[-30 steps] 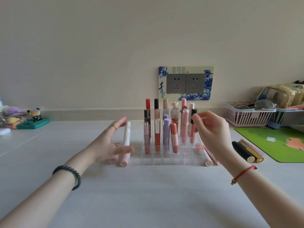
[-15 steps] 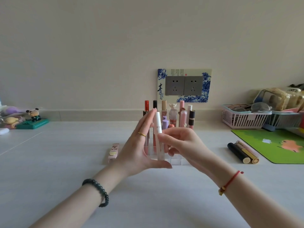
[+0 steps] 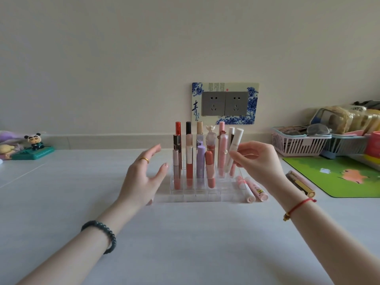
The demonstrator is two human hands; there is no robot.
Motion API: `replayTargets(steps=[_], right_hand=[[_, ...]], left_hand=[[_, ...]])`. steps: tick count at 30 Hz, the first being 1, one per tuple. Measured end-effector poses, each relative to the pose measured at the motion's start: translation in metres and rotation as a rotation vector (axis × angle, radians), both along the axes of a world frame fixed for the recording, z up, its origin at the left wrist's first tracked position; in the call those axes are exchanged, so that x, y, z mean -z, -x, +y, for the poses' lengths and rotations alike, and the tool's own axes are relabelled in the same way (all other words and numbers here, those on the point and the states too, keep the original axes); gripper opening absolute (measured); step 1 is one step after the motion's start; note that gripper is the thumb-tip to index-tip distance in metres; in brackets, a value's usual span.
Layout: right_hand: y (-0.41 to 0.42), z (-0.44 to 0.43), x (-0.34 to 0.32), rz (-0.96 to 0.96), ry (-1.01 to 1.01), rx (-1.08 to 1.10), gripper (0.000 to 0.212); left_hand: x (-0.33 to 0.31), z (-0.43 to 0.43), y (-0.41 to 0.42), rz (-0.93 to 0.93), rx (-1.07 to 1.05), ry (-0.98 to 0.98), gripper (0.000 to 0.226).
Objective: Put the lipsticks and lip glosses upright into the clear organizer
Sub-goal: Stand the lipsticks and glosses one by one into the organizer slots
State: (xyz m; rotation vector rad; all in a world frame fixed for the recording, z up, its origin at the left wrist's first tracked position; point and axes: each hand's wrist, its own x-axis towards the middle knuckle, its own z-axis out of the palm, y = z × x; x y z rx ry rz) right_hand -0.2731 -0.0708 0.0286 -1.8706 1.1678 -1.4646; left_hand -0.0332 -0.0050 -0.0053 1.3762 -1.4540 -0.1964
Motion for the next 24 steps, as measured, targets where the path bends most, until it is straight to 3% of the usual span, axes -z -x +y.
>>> replayTargets(steps=[6, 11, 16, 24], right_hand=[[-0.007, -0.005, 0.013, 0.078, 0.028, 0.047, 0.005], [-0.012, -0.005, 0.02, 0.165, 0.025, 0.049, 0.006], [-0.013, -0.006, 0.026, 0.214, 0.03, 0.065, 0.007], [-0.013, -0.012, 0.034, 0.246, -0.003, 0.088, 0.014]], left_hand=[[0.014, -0.007, -0.016, -0.162, -0.072, -0.213, 0.046], [0.009, -0.002, -0.009, -0.305, -0.072, -0.255, 0.045], [0.014, -0.005, -0.012, -0.328, -0.04, -0.255, 0.044], [0.019, -0.008, -0.013, -0.357, -0.013, -0.264, 0.08]])
